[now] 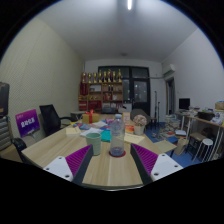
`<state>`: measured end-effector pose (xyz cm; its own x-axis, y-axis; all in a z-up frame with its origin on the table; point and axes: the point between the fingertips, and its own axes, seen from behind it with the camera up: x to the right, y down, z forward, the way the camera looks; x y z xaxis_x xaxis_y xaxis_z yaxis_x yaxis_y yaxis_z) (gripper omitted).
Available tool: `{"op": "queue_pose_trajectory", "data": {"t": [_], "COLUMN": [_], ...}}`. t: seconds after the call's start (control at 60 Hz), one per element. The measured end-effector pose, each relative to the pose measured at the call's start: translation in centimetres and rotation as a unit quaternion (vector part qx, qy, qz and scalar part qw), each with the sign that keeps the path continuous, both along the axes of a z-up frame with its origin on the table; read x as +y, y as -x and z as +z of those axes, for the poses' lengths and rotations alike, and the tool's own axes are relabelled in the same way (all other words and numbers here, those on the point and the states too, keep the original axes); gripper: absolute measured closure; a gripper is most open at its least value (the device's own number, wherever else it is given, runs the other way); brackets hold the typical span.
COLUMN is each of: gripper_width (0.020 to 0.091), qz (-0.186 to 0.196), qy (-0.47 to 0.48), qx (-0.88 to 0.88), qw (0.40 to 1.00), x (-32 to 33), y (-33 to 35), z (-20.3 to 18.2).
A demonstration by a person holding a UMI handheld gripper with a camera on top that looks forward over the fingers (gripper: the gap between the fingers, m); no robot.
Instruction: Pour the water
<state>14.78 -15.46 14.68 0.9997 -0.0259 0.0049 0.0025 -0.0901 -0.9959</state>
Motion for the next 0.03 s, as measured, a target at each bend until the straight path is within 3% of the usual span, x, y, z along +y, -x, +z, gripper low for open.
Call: {"op": "queue_pose_trajectory", "data": {"t": [0.033], "gripper_width": [0.0265], "qz": [0.003], "qy": [-0.004], "qx": [0.003], "qw": [1.000], "x": [-1.54], "y": [0.42], "z": [0.29]}}
